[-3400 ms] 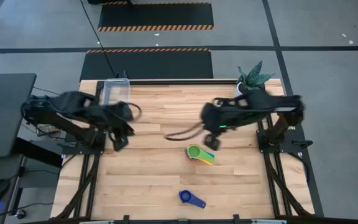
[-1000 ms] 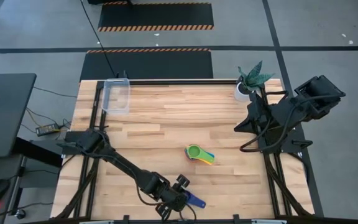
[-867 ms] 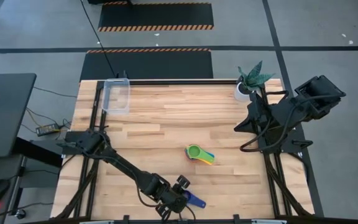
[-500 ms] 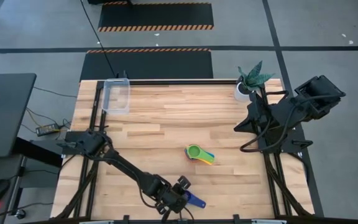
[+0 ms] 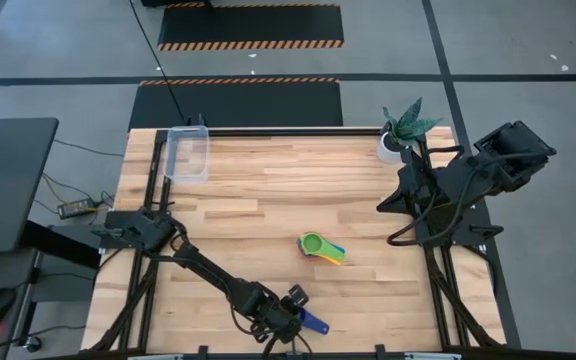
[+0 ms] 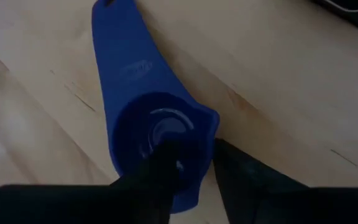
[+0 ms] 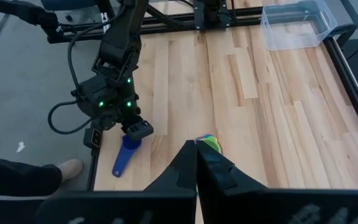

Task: Nest measuring cups in basket
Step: Stack the dark blue measuring cup on top of the green measuring cup

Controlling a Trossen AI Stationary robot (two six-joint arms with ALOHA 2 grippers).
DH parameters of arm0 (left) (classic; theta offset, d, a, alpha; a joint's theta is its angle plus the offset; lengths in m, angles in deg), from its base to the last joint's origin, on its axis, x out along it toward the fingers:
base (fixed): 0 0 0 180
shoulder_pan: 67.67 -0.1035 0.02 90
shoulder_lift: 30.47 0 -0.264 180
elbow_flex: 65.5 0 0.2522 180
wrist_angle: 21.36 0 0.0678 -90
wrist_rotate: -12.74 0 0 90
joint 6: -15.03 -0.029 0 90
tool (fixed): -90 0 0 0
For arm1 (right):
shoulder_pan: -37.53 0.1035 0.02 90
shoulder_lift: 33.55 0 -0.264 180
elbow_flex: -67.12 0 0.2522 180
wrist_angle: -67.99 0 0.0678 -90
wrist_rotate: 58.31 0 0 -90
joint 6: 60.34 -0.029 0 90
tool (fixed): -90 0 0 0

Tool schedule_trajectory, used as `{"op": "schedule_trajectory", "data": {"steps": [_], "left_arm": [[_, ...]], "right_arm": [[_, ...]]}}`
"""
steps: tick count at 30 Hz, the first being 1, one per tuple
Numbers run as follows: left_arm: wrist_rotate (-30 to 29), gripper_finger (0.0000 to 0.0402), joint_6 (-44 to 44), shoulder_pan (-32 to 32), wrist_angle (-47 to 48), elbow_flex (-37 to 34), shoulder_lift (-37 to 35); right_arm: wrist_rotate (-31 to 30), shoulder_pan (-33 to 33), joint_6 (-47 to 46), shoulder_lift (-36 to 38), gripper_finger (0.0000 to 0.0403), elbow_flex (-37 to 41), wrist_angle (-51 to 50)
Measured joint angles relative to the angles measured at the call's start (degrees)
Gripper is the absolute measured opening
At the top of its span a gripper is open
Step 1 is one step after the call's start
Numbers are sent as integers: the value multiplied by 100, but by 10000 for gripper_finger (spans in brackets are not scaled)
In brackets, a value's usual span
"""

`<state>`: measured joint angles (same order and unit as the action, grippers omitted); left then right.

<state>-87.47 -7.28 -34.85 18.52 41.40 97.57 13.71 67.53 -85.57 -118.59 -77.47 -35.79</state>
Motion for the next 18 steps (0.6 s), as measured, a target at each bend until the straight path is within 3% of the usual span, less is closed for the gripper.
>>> {"op": "schedule_trajectory", "data": {"steps": [6, 10, 15, 18], "left_arm": [[8, 19, 306, -49, -13, -2, 5], [-71, 15, 808, -106, -12, -12, -27], [-490, 13, 821, -154, 94, -19, -432], [-775, 13, 813, -180, 682, 320, -769]], "right_arm": [[2, 0, 98, 0, 3, 0, 0], [4, 0, 32, 0, 3, 0, 0], [73, 0, 19, 25, 3, 0, 0], [116, 0, 91, 89, 3, 0, 0]]}}
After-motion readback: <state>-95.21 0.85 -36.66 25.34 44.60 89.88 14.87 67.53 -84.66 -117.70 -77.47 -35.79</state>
